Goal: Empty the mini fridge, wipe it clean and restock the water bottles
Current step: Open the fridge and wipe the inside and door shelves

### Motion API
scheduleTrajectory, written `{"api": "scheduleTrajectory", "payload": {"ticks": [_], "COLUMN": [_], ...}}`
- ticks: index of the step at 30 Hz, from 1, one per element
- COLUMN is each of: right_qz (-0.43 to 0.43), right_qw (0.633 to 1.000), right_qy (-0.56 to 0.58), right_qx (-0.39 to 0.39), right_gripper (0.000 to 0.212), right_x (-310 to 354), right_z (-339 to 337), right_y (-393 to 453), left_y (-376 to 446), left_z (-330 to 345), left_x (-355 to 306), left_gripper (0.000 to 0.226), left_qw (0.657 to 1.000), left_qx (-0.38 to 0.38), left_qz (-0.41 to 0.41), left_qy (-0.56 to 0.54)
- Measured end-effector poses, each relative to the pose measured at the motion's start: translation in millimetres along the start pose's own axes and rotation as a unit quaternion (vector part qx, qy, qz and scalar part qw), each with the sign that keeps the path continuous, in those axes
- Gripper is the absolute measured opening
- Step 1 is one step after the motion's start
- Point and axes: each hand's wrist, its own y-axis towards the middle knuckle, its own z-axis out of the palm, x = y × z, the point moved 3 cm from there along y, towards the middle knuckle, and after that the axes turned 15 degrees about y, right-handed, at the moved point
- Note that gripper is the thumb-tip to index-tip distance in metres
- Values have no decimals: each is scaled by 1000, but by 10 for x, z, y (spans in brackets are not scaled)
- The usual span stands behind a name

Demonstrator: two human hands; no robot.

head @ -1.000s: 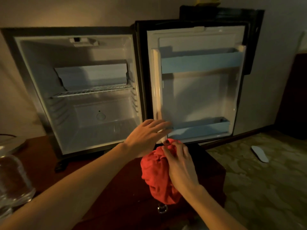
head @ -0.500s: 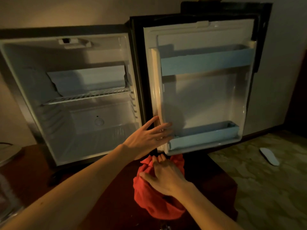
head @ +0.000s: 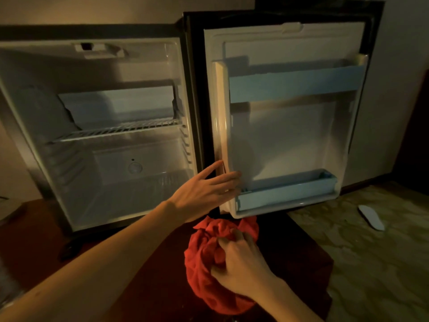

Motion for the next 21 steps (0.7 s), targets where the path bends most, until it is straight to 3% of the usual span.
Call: {"api": "scheduleTrajectory", "payload": {"ticks": [4,7,11,21], "right_qz": [-23,-8,-4,24], "right_qw": [997,990,981,977], "right_qy": [-14,5,-3,14], "right_qx": [-75,-142,-196,-209], "right_gripper": [61,42,43,52], "right_x": [78,140,19,-12], "right_z": [190,242,293,251], "right_y": [267,332,330,227], "left_y": [48,60,39,-127], "left_z": [0,5,-47,-166], "left_x": [-49,-64,-38,-8], "left_gripper": [50,50,44,59], "left_qw": [1000,999,998,998], "left_qx": [-3,-5,-29,-5], "left_qz": [-19,-33,-34,-26], "left_qy": [-10,-15,-33,-57]}}
